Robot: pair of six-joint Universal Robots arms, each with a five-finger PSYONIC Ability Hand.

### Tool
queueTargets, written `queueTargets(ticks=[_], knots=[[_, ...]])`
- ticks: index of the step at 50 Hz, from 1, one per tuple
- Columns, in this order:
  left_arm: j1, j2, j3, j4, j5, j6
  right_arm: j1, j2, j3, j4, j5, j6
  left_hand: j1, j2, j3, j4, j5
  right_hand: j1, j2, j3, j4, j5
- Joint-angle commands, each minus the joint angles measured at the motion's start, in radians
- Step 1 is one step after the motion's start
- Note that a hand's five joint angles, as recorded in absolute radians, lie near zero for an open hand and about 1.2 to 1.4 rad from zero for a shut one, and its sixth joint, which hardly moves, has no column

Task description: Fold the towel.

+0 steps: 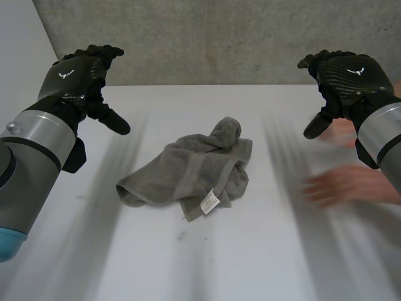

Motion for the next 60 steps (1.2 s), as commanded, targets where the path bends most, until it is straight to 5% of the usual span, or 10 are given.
queueTargets(ticks=[1, 15, 22, 29, 39, 43, 60], knots=[[0.000, -0.001, 0.000, 0.001, 0.000, 0.000, -0.001, 0.000, 0.000, 0.000, 0.000, 0.000, -0.001, 0.013, 0.010, 0.008, -0.026, -0.046, -0.078, -0.070, -0.080, -0.054], [0.008, -0.037, 0.020, -0.002, 0.002, 0.002, 0.010, 0.067, -0.005, 0.014, -0.072, -0.057, 0.011, 0.026, 0.022, 0.021, -0.014, -0.046, -0.078, -0.070, -0.080, -0.054], [0.090, -0.076, 0.020, -0.009, 0.005, 0.000, 0.102, 0.104, -0.006, 0.011, -0.090, -0.182, 0.011, 0.026, 0.022, 0.021, -0.014, -0.046, -0.078, -0.070, -0.080, -0.054], [0.170, -0.160, -0.005, -0.008, 0.041, 0.000, 0.186, 0.184, -0.031, 0.000, -0.096, -0.088, 0.029, 0.044, 0.040, 0.039, 0.004, -0.046, -0.078, -0.070, -0.080, -0.054], [0.238, -0.339, 0.001, -0.002, 0.201, 0.000, 0.283, 0.378, -0.118, -0.055, -0.105, -0.072, 0.029, 0.044, 0.040, 0.039, 0.004, 0.099, 0.067, 0.075, 0.064, 0.091], [0.245, -0.366, 0.000, 0.000, 0.212, 0.000, 0.318, 0.458, -0.136, -0.095, -0.105, -0.115, 0.029, 0.044, 0.040, 0.039, 0.004, 0.287, 0.255, 0.263, 0.252, 0.279], [0.247, -0.410, -0.005, 0.000, 0.212, 0.016, 0.419, 0.593, -0.162, -0.261, -0.082, 0.000, 0.044, 0.058, 0.054, 0.053, 0.019, 0.264, 0.232, 0.240, 0.230, 0.256]])
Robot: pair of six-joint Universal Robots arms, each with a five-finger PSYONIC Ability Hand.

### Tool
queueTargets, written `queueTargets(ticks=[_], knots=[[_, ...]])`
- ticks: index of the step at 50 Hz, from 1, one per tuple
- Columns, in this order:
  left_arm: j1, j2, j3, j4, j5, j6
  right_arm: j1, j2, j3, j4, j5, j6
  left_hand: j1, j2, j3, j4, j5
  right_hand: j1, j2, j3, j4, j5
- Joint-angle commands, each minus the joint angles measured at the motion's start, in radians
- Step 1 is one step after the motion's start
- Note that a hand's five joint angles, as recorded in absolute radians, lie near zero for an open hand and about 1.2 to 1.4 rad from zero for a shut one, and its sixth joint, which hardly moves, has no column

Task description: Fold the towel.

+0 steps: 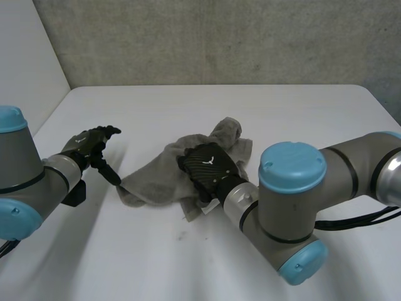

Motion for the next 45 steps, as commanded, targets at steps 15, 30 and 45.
queueTargets(ticks=[15, 30, 45], knots=[[-0.002, -0.015, -0.021, 0.000, -0.001, 0.035, 0.041, 0.235, -0.171, -0.058, 0.053, 0.063, 0.038, 0.027, 0.028, 0.028, 0.013, 0.341, 0.341, 0.334, 0.337, 0.330], [-0.002, -0.015, -0.032, -0.002, 0.000, 0.033, 0.028, 0.122, -0.128, -0.113, 0.051, 0.026, 0.038, 0.027, 0.028, 0.028, 0.013, 0.907, 0.906, 0.900, 0.903, 0.895], [-0.072, 0.020, -0.063, -0.003, 0.109, 0.025, -0.118, -0.156, 0.056, 0.054, 0.010, 0.019, 0.038, 0.027, 0.028, 0.028, 0.013, 0.907, 0.906, 0.900, 0.903, 0.895]])
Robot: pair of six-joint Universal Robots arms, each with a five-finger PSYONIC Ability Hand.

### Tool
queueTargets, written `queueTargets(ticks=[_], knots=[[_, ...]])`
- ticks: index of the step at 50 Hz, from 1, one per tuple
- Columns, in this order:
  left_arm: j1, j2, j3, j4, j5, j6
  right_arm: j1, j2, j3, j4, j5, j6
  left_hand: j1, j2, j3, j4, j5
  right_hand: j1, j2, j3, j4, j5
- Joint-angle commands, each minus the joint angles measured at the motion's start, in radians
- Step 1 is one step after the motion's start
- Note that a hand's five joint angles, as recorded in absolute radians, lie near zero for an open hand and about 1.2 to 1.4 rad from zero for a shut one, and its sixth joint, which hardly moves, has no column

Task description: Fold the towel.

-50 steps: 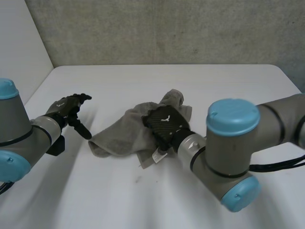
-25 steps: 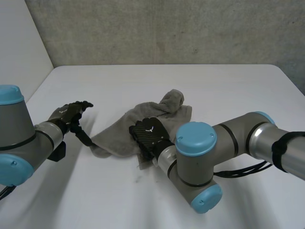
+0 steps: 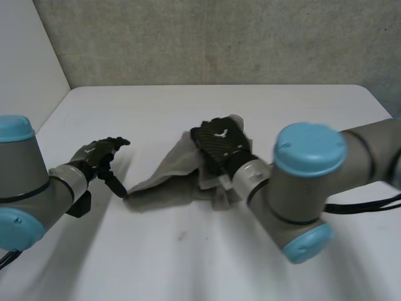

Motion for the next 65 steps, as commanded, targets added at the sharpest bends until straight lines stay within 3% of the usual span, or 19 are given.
queueTargets(ticks=[1, 6, 20, 33, 43, 47, 48, 50, 52, 59, 65], knots=[[-0.048, 0.017, -0.012, 0.001, 0.073, -0.007, -0.073, -0.121, 0.106, 0.094, -0.043, -0.002, 0.038, 0.026, 0.027, 0.028, 0.013, 0.060, 0.077, 0.065, 0.057, 0.066], [-0.126, 0.008, -0.004, 0.010, 0.091, -0.014, -0.108, -0.164, 0.172, 0.092, -0.065, -0.004, 0.038, 0.026, 0.027, 0.028, 0.013, 0.060, 0.077, 0.065, 0.057, 0.066], [-0.230, -0.018, 0.005, 0.027, 0.093, -0.009, -0.294, -0.298, 0.311, 0.081, -0.060, 0.004, 0.044, 0.032, 0.033, 0.034, 0.019, 0.060, 0.077, 0.065, 0.057, 0.066], [-0.252, -0.064, 0.011, 0.053, 0.091, 0.002, -0.383, -0.333, 0.396, 0.022, -0.063, 0.009, 0.073, 0.061, 0.062, 0.063, 0.048, 0.060, 0.077, 0.065, 0.057, 0.066], [-0.254, -0.119, 0.050, 0.099, 0.086, 0.000, -0.426, -0.333, 0.407, 0.019, -0.065, 0.009, 0.378, 0.366, 0.368, 0.368, 0.353, 0.060, 0.077, 0.065, 0.057, 0.066], [-0.254, -0.154, 0.083, 0.105, 0.080, 0.000, -0.440, -0.335, 0.405, 0.019, -0.063, 0.009, 0.729, 0.717, 0.719, 0.719, 0.704, 0.060, 0.077, 0.065, 0.057, 0.066], [-0.254, -0.154, 0.083, 0.105, 0.080, 0.000, -0.440, -0.335, 0.405, 0.019, -0.063, 0.009, 0.730, 0.719, 0.720, 0.721, 0.706, 0.060, 0.077, 0.065, 0.057, 0.066], [-0.254, -0.176, 0.111, 0.108, 0.065, 0.000, -0.452, -0.344, 0.401, 0.019, -0.063, 0.009, 1.093, 1.081, 1.082, 1.083, 1.068, 0.060, 0.077, 0.065, 0.057, 0.066], [-0.254, -0.182, 0.125, 0.108, 0.047, 0.002, -0.457, -0.355, 0.399, 0.019, -0.065, 0.009, 1.219, 1.207, 1.209, 1.209, 1.194, 0.060, 0.077, 0.065, 0.057, 0.066], [-0.255, -0.124, 0.172, 0.090, -0.033, 0.063, -0.452, -0.408, 0.368, 0.032, -0.066, 0.004, 1.220, 1.209, 1.210, 1.211, 1.195, 0.060, 0.077, 0.065, 0.057, 0.066], [-0.258, 0.134, 0.175, 0.067, -0.046, 0.097, -0.454, -0.519, 0.292, 0.098, -0.063, -0.005, 1.220, 1.209, 1.210, 1.211, 1.195, 0.060, 0.077, 0.065, 0.057, 0.066]])
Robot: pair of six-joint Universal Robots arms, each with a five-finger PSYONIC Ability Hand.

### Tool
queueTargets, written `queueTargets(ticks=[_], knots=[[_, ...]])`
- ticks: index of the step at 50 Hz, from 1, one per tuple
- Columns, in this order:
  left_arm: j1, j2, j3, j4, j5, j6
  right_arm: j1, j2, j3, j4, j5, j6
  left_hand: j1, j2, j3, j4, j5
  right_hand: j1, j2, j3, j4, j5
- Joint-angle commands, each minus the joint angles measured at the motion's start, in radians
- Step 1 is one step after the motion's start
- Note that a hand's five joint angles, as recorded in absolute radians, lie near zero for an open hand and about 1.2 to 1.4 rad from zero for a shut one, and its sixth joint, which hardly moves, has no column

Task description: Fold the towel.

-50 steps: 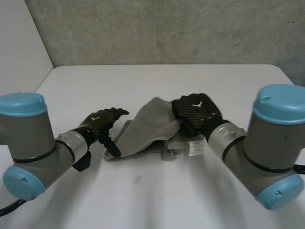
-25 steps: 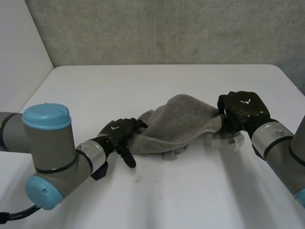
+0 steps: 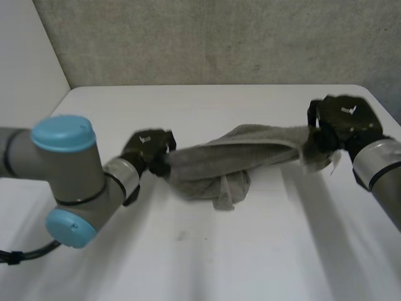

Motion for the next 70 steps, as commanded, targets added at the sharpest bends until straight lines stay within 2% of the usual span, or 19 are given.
queueTargets(ticks=[1, 6, 8, 13, 18, 23, 25, 26, 31, 35, 37, 40, 44, 49, 53, 57, 59, 65, 70], knots=[[-0.002, 0.280, 0.011, -0.025, -0.016, 0.034, -0.003, -0.130, -0.099, 0.112, -0.005, -0.010, 0.213, 0.185, 0.187, 0.185, 0.202, 0.056, 0.077, 0.060, 0.057, 0.066], [-0.002, 0.447, 0.031, -0.068, -0.012, 0.040, -0.003, -0.198, -0.210, 0.274, -0.051, -0.013, 0.213, 0.185, 0.187, 0.185, 0.202, 0.056, 0.077, 0.060, 0.057, 0.066], [-0.001, 0.528, 0.063, -0.124, -0.009, 0.042, -0.012, -0.212, -0.283, 0.355, -0.078, -0.013, 0.213, 0.185, 0.187, 0.185, 0.202, 0.056, 0.077, 0.060, 0.057, 0.066], [-0.001, 0.591, 0.114, -0.197, -0.006, 0.043, -0.017, -0.224, -0.389, 0.430, -0.095, -0.014, 0.213, 0.185, 0.187, 0.185, 0.202, 0.056, 0.077, 0.060, 0.057, 0.066], [-0.001, 0.582, 0.145, -0.229, -0.006, 0.049, -0.018, -0.212, -0.474, 0.492, -0.098, -0.034, 0.213, 0.185, 0.187, 0.185, 0.202, 0.056, 0.077, 0.060, 0.057, 0.066], [0.001, 0.490, 0.151, -0.227, -0.006, 0.076, -0.020, -0.108, -0.508, 0.532, -0.101, -0.085, 0.213, 0.185, 0.187, 0.185, 0.202, 0.056, 0.077, 0.060, 0.057, 0.066], [0.001, 0.380, 0.180, -0.226, -0.009, 0.120, -0.008, 0.005, -0.541, 0.535, -0.089, -0.132, 0.213, 0.185, 0.187, 0.185, 0.202, 0.056, 0.077, 0.060, 0.057, 0.066], [0.001, 0.380, 0.180, -0.226, -0.009, 0.120, -0.008, 0.006, -0.542, 0.535, -0.089, -0.132, 0.213, 0.185, 0.187, 0.185, 0.202, 0.056, 0.077, 0.060, 0.057, 0.066], [0.010, 0.121, 0.391, -0.220, -0.013, 0.233, 0.026, 0.243, -0.702, 0.492, -0.082, -0.157, 0.213, 0.185, 0.187, 0.185, 0.202, 0.056, 0.077, 0.060, 0.057, 0.066], [0.014, 0.021, 0.556, -0.206, -0.015, 0.261, 0.052, 0.354, -0.839, 0.426, -0.071, -0.154, 0.213, 0.185, 0.187, 0.185, 0.202, 0.056, 0.077, 0.060, 0.057, 0.066], [0.014, -0.027, 0.712, -0.175, -0.019, 0.263, 0.058, 0.395, -0.915, 0.382, -0.059, -0.149, 0.213, 0.185, 0.187, 0.185, 0.202, 0.056, 0.077, 0.060, 0.057, 0.066], [0.014, -0.028, 0.819, -0.128, -0.024, 0.260, 0.060, 0.414, -1.003, 0.262, -0.034, -0.114, 0.213, 0.185, 0.187, 0.185, 0.202, 0.056, 0.077, 0.060, 0.057, 0.066], [0.014, -0.004, 0.858, -0.083, -0.056, 0.254, 0.049, 0.370, -1.006, 0.128, -0.016, -0.024, 0.213, 0.185, 0.187, 0.185, 0.202, 0.056, 0.077, 0.060, 0.057, 0.066], [0.014, 0.081, 0.806, -0.079, -0.098, 0.250, 0.046, 0.293, -0.957, 0.117, -0.029, 0.053, 0.213, 0.185, 0.187, 0.185, 0.202, 0.056, 0.077, 0.060, 0.057, 0.066], [0.014, 0.159, 0.615, -0.079, -0.092, 0.253, 0.046, 0.257, -0.890, 0.151, -0.045, 0.062, 0.213, 0.185, 0.187, 0.185, 0.202, 0.056, 0.077, 0.060, 0.057, 0.066], [0.017, 0.211, 0.442, -0.072, -0.085, 0.261, 0.042, 0.224, -0.790, 0.278, -0.106, 0.056, 0.213, 0.185, 0.187, 0.185, 0.202, 0.056, 0.077, 0.060, 0.057, 0.066], [0.019, 0.237, 0.278, -0.062, -0.067, 0.263, 0.040, 0.224, -0.756, 0.320, -0.131, 0.049, 0.213, 0.185, 0.187, 0.185, 0.202, 0.056, 0.077, 0.060, 0.057, 0.066], [0.010, 0.222, 0.030, -0.054, -0.006, 0.264, 0.026, 0.257, -0.547, 0.386, -0.183, -0.036, 0.213, 0.185, 0.187, 0.185, 0.202, 0.056, 0.077, 0.060, 0.057, 0.066], [0.004, 0.162, -0.050, -0.020, 0.011, 0.264, 0.023, 0.337, -0.413, 0.386, -0.183, -0.120, 0.213, 0.185, 0.187, 0.185, 0.202, 0.056, 0.077, 0.060, 0.057, 0.066]])
